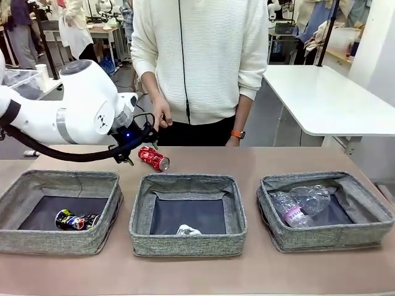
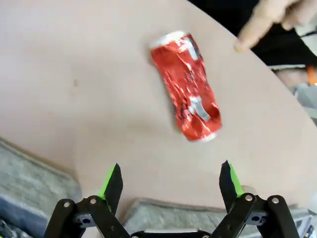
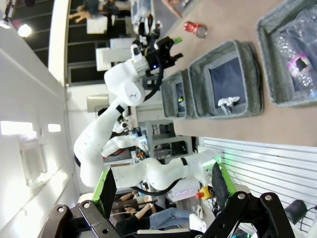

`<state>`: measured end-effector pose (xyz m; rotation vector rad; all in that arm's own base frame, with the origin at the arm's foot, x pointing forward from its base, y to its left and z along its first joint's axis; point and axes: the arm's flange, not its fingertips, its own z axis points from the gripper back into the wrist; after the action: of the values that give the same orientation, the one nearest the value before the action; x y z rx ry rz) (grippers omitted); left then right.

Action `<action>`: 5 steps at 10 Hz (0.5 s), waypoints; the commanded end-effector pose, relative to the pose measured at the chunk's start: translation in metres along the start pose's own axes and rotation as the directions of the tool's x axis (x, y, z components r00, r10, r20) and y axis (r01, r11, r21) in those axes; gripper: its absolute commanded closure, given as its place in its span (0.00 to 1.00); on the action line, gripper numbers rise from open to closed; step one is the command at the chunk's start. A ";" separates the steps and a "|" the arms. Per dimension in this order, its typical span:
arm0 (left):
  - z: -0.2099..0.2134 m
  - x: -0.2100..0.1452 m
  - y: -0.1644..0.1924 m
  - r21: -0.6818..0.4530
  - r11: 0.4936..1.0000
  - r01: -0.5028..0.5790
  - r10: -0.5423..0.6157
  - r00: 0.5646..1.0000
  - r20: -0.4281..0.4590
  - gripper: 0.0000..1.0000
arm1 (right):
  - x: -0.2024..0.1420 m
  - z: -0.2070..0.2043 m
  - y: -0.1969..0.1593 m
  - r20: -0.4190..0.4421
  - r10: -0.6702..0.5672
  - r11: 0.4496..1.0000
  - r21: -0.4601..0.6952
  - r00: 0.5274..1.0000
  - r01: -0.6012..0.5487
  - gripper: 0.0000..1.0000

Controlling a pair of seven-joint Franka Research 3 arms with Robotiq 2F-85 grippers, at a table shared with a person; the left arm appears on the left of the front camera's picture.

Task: Sort the waste into the appropriate baskets.
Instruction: Pick up the waste item pointed out by the person.

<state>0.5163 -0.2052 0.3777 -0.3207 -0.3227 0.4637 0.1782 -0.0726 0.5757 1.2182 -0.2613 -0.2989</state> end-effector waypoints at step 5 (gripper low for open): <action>-0.041 0.038 -0.030 0.089 0.994 -0.061 0.060 0.998 0.020 0.00 | 0.002 0.000 0.004 -0.004 0.024 1.000 0.018 1.000 -0.024 0.00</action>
<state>0.5659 -0.2117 0.3637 -0.2767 -0.3017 0.5011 0.1780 -0.0726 0.5761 1.2180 -0.2617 -0.2983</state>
